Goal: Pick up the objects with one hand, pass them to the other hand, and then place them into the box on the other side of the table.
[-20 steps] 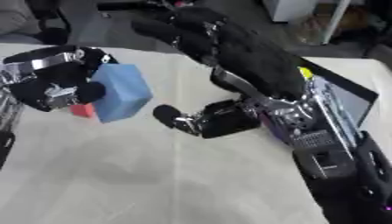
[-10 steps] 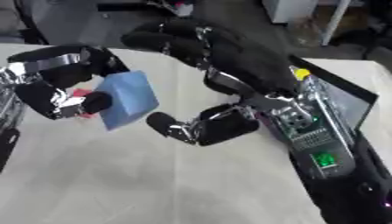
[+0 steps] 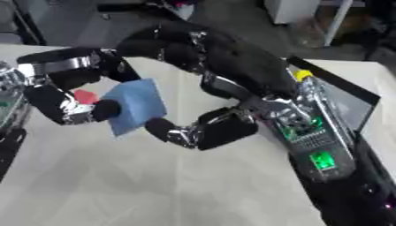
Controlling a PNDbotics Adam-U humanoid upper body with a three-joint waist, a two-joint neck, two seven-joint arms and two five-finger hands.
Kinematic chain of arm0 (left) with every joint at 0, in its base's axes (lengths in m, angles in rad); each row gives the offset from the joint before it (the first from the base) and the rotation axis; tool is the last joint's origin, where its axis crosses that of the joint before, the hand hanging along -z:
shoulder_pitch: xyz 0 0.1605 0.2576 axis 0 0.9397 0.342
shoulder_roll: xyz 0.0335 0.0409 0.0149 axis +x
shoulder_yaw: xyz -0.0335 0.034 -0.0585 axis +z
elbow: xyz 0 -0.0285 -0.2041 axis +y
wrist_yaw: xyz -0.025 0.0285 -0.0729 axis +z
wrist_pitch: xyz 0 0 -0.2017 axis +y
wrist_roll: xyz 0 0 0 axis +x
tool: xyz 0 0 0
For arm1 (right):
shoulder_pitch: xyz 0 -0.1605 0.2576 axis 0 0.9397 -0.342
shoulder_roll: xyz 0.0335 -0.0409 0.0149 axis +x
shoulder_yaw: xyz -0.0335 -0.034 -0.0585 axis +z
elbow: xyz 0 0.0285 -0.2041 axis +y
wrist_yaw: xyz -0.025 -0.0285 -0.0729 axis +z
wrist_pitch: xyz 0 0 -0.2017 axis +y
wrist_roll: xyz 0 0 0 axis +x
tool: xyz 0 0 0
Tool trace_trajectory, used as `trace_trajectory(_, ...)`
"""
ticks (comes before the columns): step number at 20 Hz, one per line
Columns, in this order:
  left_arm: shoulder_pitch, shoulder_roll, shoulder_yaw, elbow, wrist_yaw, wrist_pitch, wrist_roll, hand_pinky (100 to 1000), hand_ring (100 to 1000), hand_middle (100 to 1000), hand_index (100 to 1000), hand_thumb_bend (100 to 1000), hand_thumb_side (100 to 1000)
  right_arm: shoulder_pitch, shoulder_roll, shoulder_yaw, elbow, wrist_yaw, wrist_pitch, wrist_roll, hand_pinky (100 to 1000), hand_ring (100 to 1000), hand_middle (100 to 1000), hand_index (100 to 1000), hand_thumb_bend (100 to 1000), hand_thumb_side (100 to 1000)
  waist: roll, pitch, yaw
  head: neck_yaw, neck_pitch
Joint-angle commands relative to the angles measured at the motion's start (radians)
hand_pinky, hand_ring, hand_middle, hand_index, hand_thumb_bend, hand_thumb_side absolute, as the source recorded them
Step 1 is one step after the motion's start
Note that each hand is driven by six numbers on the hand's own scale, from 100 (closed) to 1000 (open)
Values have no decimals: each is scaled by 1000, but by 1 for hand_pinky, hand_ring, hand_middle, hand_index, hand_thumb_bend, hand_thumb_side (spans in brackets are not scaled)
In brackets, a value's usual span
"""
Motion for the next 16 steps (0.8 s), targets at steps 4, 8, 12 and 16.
trace_trajectory(4, -35, -12, 1, 6, -3, 9, -3, 612, 471, 386, 532, 100, 540, -18, -7, 1, -20, -1, -5, 16, 883, 841, 855, 905, 260, 284, 1, -21, 0, -1, -6)
trace_trajectory(8, -40, -19, 8, 8, 6, 19, -1, 612, 472, 386, 532, 100, 541, -16, -8, -1, -20, 6, -3, 15, 883, 842, 855, 893, 256, 264, 2, -21, 0, -2, -6)
trace_trajectory(12, -43, -22, 12, 1, 12, 28, 5, 613, 472, 386, 532, 100, 541, -13, -10, -1, -20, 21, -1, 7, 884, 843, 855, 886, 253, 250, 2, -22, -1, -1, -6)
trace_trajectory(16, -45, -22, 13, -5, 14, 34, 8, 613, 472, 387, 532, 100, 540, -11, -12, -2, -20, 35, 1, 3, 887, 844, 856, 884, 253, 244, 2, -22, -1, 0, -7)
